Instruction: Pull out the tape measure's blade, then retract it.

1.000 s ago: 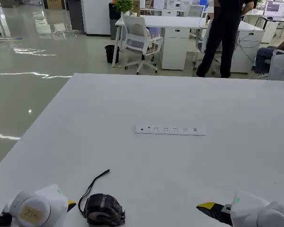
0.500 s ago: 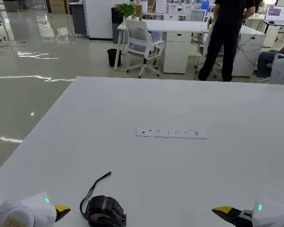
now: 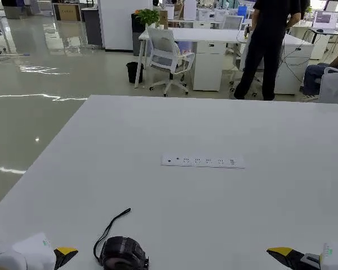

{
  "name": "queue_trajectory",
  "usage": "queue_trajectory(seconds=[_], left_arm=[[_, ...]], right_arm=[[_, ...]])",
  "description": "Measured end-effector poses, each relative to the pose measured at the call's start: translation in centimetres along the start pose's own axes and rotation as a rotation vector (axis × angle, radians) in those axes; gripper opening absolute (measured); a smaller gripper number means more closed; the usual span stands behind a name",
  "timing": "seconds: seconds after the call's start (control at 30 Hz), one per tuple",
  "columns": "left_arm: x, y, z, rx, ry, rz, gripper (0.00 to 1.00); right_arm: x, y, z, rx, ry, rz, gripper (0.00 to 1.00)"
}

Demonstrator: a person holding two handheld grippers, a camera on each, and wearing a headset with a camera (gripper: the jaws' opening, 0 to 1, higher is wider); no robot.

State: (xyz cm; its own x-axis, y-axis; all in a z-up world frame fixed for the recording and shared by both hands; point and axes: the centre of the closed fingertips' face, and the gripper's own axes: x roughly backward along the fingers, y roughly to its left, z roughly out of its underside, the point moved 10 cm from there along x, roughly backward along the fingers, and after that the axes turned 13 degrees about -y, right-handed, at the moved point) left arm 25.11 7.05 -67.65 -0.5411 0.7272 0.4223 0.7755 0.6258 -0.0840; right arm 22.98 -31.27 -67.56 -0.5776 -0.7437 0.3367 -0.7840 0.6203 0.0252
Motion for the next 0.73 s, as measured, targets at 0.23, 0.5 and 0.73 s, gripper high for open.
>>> queue_trajectory(seconds=[0.23,0.5,0.73], left_arm=[[0.22,0.13,0.01,-0.002,-0.010,-0.010,0.99],[0.52,0.19,0.03,-0.004,-0.017,-0.016,0.99],[0.70,0.24,-0.20,-0.018,-0.025,-0.022,0.99]], right_arm=[[0.13,-0.04,0.08,-0.008,-0.005,-0.002,0.92],[-0.11,-0.11,-0.05,0.003,-0.016,-0.008,0.92],[-0.21,-0.04,-0.24,0.009,-0.014,-0.013,0.93]])
